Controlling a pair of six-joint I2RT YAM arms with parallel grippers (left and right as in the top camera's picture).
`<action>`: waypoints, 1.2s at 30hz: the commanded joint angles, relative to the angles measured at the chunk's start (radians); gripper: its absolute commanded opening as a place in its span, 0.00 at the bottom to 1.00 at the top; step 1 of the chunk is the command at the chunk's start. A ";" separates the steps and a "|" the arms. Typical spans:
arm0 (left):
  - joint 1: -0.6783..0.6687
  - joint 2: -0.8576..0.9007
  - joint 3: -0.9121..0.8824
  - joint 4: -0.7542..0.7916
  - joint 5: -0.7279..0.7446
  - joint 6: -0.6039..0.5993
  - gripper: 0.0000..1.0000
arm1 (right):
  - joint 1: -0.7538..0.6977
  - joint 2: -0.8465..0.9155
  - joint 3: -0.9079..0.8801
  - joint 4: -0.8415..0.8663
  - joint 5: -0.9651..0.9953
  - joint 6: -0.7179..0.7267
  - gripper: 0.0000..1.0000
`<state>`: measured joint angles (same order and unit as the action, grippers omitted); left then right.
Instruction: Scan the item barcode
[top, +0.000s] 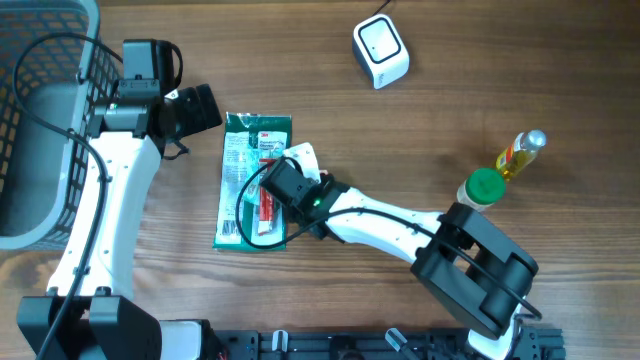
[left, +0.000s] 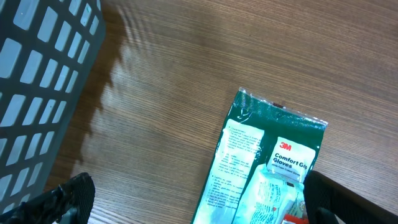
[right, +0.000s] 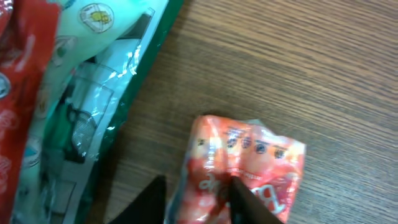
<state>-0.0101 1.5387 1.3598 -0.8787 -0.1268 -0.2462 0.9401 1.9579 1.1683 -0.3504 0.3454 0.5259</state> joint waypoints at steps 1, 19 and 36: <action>0.006 0.002 0.005 0.002 -0.005 -0.009 1.00 | 0.001 0.033 0.012 -0.019 -0.002 -0.003 0.15; 0.006 0.002 0.005 0.002 -0.005 -0.009 1.00 | -0.386 -0.323 -0.031 -0.131 -0.790 0.029 0.04; 0.006 0.002 0.005 0.003 -0.005 -0.009 1.00 | -0.512 -0.314 -0.704 1.041 -0.957 0.446 0.04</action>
<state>-0.0101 1.5387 1.3598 -0.8783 -0.1268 -0.2462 0.4255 1.6268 0.5381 0.6411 -0.6903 0.8696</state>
